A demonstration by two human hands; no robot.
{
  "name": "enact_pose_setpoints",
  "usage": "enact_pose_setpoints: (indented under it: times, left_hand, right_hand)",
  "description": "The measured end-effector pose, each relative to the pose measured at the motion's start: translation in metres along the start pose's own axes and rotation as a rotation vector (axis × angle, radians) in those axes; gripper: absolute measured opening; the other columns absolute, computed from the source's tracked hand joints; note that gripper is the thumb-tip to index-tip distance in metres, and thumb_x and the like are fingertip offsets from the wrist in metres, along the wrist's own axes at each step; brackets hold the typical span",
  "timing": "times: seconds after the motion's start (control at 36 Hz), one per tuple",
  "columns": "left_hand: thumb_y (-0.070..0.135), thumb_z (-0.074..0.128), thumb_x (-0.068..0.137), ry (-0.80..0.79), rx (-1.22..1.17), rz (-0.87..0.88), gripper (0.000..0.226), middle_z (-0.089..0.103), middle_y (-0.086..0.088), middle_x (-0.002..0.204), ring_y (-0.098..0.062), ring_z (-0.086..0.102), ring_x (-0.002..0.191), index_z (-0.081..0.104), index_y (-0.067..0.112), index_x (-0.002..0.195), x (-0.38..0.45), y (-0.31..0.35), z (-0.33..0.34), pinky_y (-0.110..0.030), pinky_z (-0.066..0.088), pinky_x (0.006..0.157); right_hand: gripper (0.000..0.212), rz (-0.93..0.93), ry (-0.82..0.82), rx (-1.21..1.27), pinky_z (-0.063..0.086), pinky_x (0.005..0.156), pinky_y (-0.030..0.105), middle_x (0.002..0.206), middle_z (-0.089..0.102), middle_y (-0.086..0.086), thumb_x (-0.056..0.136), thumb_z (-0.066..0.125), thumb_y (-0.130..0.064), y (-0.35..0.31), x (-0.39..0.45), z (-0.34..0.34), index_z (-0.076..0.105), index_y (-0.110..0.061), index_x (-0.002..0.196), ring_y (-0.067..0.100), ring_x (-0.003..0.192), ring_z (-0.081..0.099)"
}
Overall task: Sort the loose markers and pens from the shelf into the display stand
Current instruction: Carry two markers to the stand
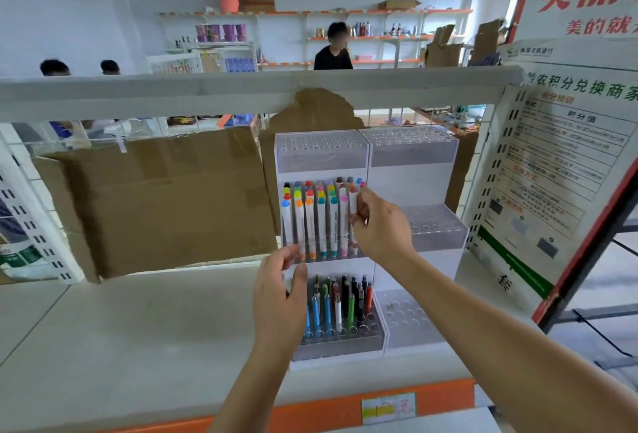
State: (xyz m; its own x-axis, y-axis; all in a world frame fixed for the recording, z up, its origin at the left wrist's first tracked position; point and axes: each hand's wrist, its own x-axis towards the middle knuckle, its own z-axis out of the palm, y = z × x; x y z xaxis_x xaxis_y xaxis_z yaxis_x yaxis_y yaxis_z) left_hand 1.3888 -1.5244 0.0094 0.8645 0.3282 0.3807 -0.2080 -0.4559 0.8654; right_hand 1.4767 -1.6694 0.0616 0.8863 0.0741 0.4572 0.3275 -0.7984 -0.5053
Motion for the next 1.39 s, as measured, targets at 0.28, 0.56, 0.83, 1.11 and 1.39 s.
enact_pose_setpoints:
  times: [0.28,0.56,0.83,1.11,1.39]
  left_hand:
    - [0.014,0.051,0.095,0.017,0.014,0.037,0.021,0.059,0.008,0.113,-0.008,0.054,0.106,0.055,0.027,0.112,-0.01,0.005,-0.005,-0.028,0.045,0.094]
    - [0.019,0.049,0.096,0.027,0.054,-0.008,0.025,0.059,0.004,0.119,-0.011,0.053,0.11,0.056,0.019,0.12,-0.016,0.009,-0.009,-0.033,0.046,0.097]
    - [0.018,0.049,0.096,-0.006,0.038,-0.037,0.028,0.057,0.003,0.12,-0.013,0.052,0.11,0.056,0.017,0.124,-0.018,0.004,0.003,-0.034,0.045,0.096]
    - [0.016,0.05,0.095,-0.004,0.01,-0.001,0.021,0.057,0.006,0.114,-0.01,0.052,0.109,0.055,0.023,0.114,-0.007,0.003,0.002,-0.026,0.041,0.093]
    - [0.012,0.053,0.094,0.004,0.034,0.019,0.023,0.058,0.007,0.112,-0.008,0.054,0.105,0.058,0.02,0.116,0.005,-0.004,-0.008,-0.024,0.045,0.091]
  right_hand:
    - [0.01,0.085,0.067,-0.011,0.032,0.052,0.025,0.076,0.059,0.0,0.095,0.05,-0.021,0.003,-0.012,0.004,0.044,-0.019,0.088,0.022,0.068,0.054]
    - [0.007,0.083,-0.028,0.076,0.045,0.059,0.028,0.076,0.059,0.001,0.091,0.055,-0.013,0.0,-0.003,-0.007,0.052,-0.014,0.085,0.02,0.07,0.055]
    - [0.013,0.023,-0.048,0.023,0.033,0.048,0.024,0.064,0.048,-0.006,0.09,0.053,-0.012,-0.001,-0.006,-0.012,0.046,-0.015,0.08,0.015,0.059,0.046]
    - [0.024,0.017,-0.169,0.019,0.029,0.048,0.02,0.065,0.045,-0.009,0.089,0.055,-0.012,-0.004,0.001,-0.014,0.039,-0.021,0.074,0.01,0.059,0.045]
    - [0.021,0.09,-0.074,-0.041,0.04,0.063,0.026,0.105,0.052,0.0,0.091,0.06,-0.024,0.003,-0.01,-0.003,0.056,-0.016,0.11,0.016,0.084,0.052]
